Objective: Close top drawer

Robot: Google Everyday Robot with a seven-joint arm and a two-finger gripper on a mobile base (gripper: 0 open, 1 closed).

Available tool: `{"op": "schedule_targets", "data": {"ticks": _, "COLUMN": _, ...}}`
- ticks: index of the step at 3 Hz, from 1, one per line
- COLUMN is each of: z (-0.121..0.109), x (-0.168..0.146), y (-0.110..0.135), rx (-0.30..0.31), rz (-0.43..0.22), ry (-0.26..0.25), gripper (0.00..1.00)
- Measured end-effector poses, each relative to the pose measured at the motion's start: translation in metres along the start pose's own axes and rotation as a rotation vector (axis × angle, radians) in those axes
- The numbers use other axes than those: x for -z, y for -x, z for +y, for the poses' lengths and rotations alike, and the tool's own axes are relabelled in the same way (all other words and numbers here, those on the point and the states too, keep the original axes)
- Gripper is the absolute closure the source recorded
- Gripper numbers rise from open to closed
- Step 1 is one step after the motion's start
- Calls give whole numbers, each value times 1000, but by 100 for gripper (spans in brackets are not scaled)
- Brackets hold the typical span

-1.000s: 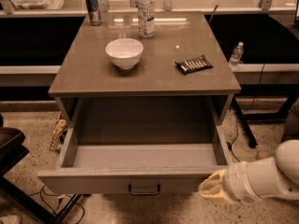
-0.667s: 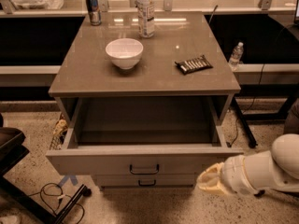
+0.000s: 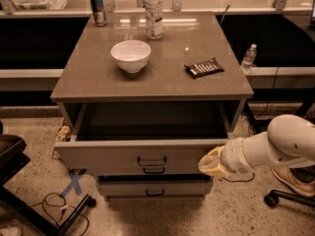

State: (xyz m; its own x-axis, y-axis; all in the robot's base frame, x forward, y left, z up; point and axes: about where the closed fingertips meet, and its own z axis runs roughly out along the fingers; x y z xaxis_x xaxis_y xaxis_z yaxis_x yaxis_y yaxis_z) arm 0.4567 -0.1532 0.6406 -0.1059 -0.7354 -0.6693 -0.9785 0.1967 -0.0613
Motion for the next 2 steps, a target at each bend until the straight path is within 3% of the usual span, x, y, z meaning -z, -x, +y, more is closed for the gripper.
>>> {"op": "schedule_targets", "data": {"ticks": 1, "z": 0, "x": 0, "y": 0, "rx": 0, "rz": 0, "ry": 0, "gripper": 100}}
{"op": "schedule_targets", "data": {"ticks": 2, "z": -49, "x": -13, "y": 12, "rx": 22, "rz": -9, "ry": -4, "gripper": 100}}
